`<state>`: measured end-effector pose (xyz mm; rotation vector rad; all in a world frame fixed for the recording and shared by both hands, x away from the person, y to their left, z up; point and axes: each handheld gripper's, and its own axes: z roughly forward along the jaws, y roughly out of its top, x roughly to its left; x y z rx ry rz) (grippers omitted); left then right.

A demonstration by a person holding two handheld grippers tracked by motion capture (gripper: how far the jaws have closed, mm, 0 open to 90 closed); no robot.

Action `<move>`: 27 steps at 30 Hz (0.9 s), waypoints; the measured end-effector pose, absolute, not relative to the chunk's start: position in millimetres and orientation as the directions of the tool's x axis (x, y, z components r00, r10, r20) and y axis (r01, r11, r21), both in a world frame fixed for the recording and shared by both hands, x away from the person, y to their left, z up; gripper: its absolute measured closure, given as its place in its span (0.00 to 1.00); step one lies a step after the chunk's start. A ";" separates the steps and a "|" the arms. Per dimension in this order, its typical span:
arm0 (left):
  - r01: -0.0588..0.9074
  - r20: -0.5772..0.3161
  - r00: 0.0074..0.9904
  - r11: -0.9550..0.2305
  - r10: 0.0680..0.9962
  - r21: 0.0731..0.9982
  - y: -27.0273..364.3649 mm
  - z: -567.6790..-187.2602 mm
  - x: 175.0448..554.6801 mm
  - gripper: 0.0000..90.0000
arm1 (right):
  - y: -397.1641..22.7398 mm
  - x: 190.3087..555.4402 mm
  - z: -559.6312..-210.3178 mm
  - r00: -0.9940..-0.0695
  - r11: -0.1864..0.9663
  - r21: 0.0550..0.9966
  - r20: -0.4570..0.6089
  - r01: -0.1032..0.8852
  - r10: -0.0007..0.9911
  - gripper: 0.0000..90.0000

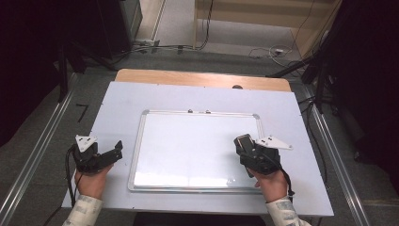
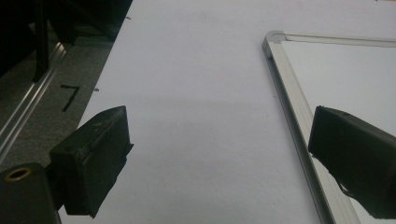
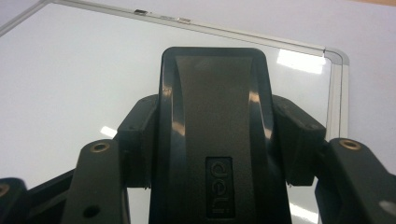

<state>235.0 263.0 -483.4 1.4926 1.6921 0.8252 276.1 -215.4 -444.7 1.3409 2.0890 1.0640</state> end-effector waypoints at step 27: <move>0.529 -0.103 -0.066 0.122 0.993 0.840 263.1 -482.9 234.3 0.07 | -216.5 306.5 -449.1 -0.332 0.202 0.778 0.009 0.594 0.943 0.43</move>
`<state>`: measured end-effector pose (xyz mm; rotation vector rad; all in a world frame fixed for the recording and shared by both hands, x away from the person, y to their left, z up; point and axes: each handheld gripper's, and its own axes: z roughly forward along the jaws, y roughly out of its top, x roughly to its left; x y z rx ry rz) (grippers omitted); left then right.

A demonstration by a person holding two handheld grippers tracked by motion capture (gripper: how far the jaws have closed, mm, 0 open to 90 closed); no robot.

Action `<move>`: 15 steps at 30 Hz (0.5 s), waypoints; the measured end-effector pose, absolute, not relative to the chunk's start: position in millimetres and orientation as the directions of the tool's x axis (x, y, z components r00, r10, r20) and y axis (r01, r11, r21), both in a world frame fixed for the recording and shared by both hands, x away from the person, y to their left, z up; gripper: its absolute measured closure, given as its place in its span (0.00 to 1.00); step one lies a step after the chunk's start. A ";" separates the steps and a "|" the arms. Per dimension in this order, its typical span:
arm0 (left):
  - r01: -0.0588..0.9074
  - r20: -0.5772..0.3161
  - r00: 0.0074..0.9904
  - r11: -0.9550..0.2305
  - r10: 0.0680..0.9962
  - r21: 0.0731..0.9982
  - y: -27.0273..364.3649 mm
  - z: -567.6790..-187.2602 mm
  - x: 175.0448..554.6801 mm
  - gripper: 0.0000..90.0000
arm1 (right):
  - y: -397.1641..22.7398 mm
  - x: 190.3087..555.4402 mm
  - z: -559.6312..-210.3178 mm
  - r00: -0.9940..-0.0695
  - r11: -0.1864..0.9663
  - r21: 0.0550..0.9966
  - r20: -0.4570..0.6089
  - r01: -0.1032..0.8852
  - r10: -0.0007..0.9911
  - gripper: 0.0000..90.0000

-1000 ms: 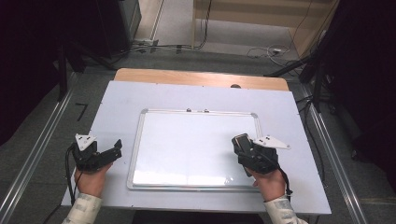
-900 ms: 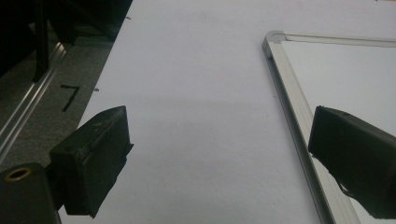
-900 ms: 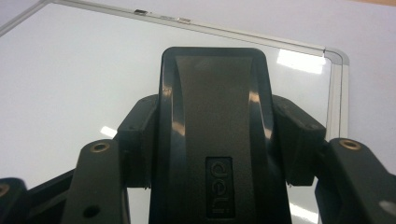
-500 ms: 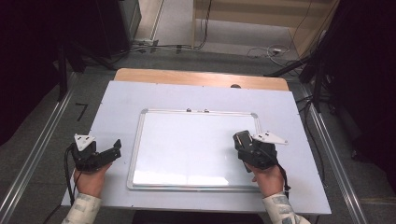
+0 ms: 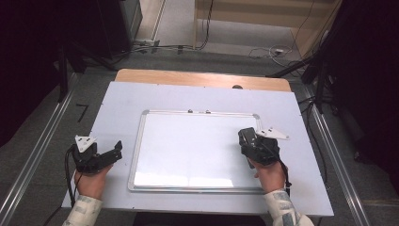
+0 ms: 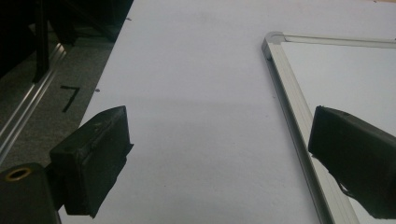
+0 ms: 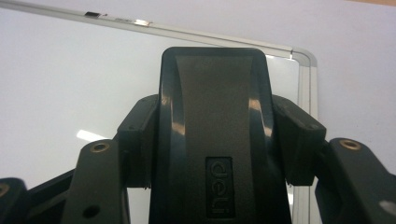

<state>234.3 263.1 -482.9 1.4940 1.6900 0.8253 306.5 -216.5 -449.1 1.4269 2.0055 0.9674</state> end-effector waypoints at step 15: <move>0.527 -0.107 -0.069 0.128 0.992 0.840 264.0 -483.4 234.5 0.07 | -216.7 366.9 -463.7 -0.162 0.093 0.735 0.022 0.672 0.987 0.43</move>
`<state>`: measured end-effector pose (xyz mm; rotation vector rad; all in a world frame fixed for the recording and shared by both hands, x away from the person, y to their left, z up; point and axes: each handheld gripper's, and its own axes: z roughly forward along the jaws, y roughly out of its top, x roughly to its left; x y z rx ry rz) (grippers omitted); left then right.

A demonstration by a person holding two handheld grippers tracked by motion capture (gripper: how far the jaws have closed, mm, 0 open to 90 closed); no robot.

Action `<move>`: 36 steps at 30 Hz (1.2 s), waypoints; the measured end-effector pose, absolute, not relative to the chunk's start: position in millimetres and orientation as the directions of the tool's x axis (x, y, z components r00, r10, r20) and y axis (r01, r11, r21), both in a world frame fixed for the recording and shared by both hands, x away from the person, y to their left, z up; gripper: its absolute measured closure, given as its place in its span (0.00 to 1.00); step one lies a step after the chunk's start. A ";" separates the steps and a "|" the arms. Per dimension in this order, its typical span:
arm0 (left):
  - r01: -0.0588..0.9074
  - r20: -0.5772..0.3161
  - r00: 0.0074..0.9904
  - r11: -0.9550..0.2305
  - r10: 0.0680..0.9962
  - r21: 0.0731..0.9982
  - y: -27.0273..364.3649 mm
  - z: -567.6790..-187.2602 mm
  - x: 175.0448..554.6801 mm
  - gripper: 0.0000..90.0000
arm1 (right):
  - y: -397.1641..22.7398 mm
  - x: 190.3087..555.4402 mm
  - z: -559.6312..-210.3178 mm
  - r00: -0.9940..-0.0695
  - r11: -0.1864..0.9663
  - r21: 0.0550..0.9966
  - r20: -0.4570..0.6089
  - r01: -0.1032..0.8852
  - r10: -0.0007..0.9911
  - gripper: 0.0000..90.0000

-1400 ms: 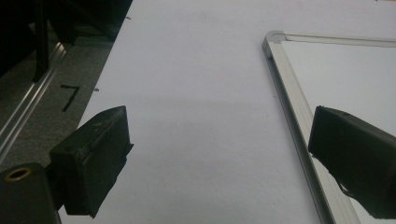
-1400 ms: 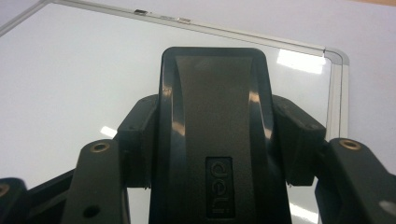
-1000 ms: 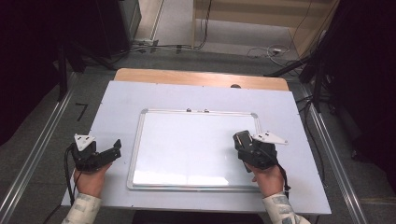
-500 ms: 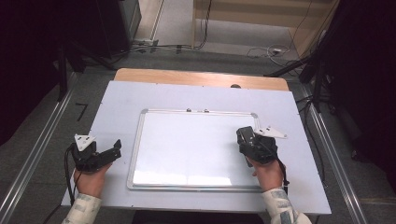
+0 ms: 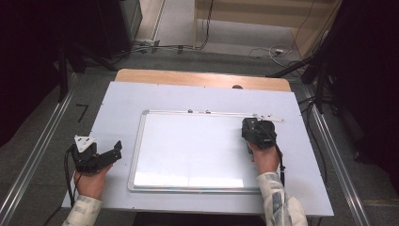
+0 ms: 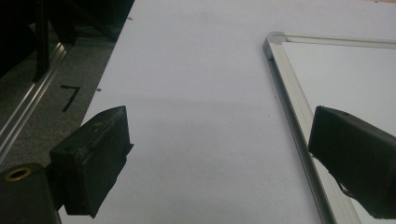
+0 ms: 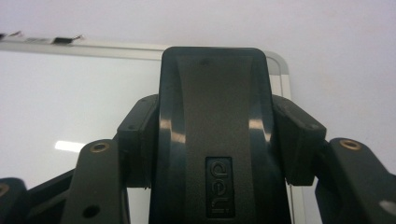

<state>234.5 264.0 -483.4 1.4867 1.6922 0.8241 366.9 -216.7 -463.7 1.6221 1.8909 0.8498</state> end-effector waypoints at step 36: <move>0.528 -0.106 -0.070 0.127 0.992 0.839 264.8 -483.3 234.6 0.07 | -227.8 395.2 -470.6 -0.131 0.072 0.729 0.024 0.680 0.991 0.32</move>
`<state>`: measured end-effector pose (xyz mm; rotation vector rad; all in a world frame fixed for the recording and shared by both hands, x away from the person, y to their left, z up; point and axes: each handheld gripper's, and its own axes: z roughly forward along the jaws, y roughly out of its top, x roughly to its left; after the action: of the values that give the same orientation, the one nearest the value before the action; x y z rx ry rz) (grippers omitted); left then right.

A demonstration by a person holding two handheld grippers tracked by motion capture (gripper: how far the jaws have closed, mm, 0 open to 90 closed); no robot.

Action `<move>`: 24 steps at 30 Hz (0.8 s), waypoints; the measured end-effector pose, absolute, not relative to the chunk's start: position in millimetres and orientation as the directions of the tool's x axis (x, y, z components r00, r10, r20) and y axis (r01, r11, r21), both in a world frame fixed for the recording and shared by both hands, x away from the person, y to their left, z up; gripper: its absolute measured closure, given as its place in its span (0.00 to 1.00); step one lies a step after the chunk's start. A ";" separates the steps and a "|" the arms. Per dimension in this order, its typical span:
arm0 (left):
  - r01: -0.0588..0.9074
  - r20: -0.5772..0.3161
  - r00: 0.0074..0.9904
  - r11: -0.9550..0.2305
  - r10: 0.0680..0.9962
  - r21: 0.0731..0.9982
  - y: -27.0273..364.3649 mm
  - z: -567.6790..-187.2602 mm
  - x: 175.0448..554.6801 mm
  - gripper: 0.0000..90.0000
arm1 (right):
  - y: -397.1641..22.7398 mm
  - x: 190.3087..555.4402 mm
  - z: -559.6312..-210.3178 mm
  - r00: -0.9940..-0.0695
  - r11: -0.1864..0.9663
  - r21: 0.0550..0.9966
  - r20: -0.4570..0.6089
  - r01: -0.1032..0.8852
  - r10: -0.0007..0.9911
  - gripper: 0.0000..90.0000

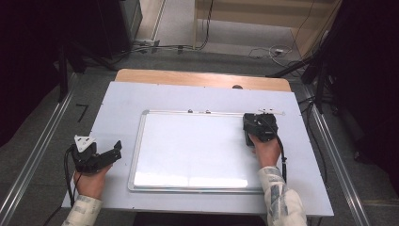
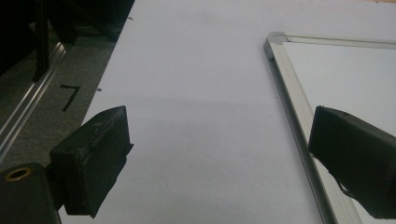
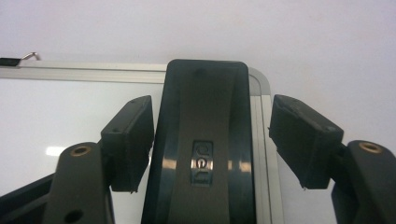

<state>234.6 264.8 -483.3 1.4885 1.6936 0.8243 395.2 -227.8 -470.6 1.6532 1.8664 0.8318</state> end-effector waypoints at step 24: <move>0.533 -0.097 -0.069 0.119 0.993 0.838 262.4 -484.4 235.3 0.07 | -252.6 338.0 -457.7 -0.320 0.151 0.768 0.074 0.622 0.945 0.26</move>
<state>235.3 262.4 -484.4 1.4992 1.6949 0.8286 338.0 -252.6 -457.7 1.4924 2.0064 1.0096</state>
